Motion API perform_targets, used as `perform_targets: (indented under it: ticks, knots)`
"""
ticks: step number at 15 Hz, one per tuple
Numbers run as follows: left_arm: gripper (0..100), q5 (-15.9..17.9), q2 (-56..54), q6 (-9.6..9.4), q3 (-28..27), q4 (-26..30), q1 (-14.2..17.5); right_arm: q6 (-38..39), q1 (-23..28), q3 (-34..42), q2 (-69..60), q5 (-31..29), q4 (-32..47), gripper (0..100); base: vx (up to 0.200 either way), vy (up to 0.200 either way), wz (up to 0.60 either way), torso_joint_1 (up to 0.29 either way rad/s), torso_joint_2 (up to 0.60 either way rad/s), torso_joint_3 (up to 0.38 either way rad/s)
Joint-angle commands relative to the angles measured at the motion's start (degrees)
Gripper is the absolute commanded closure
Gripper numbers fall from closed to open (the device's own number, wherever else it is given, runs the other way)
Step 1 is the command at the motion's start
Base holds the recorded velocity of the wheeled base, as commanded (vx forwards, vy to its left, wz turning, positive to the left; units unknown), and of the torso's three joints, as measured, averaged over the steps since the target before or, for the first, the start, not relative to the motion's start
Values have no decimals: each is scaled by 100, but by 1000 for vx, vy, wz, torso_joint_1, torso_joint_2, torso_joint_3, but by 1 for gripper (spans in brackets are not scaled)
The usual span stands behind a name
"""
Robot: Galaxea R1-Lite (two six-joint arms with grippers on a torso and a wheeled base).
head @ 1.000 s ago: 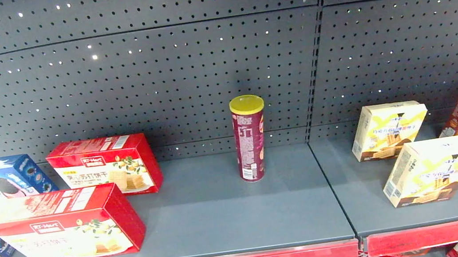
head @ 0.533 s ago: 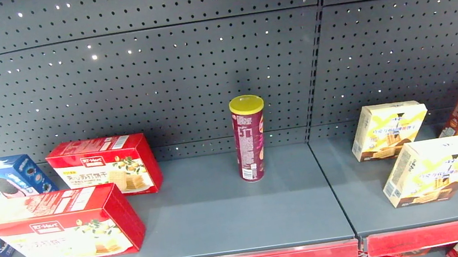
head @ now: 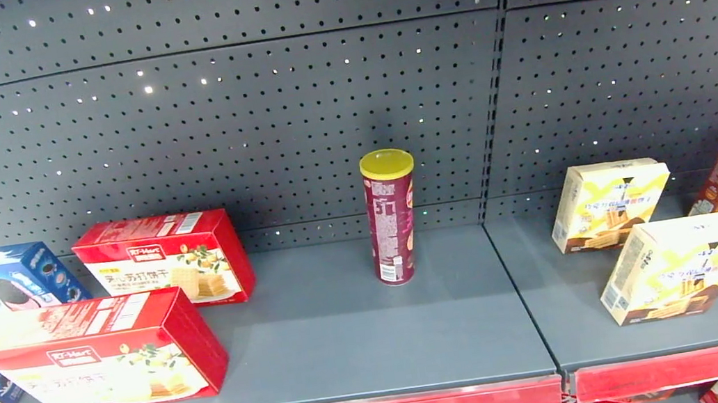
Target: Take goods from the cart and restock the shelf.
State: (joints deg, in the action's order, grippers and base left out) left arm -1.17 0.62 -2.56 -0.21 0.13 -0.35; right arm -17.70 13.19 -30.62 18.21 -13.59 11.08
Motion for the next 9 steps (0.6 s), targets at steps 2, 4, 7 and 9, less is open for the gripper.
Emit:
perform_targets:
  ticks: [2, 4, 7, 9]
  knots:
    - [0, -24, 8, 115, 3, 4, 0, 12, -9, 136, -11, -29, -9, 0, -100, 0, 0, -1, 4, -1]
    - [0, 91, 8, 238, -6, 4, 0, 12, -9, 232, -20, -3, -9, 0, -200, 0, 0, 7, 10, 2]
    - [0, 91, 8, 247, -6, 4, 0, 12, -53, 215, -20, 67, -18, 0, -200, 0, -600, 6, 6, -1]
    - [0, 99, 8, 238, -6, 4, 0, 21, -53, 215, -20, 67, -71, 0, -200, 0, -600, -5, 2, 0]
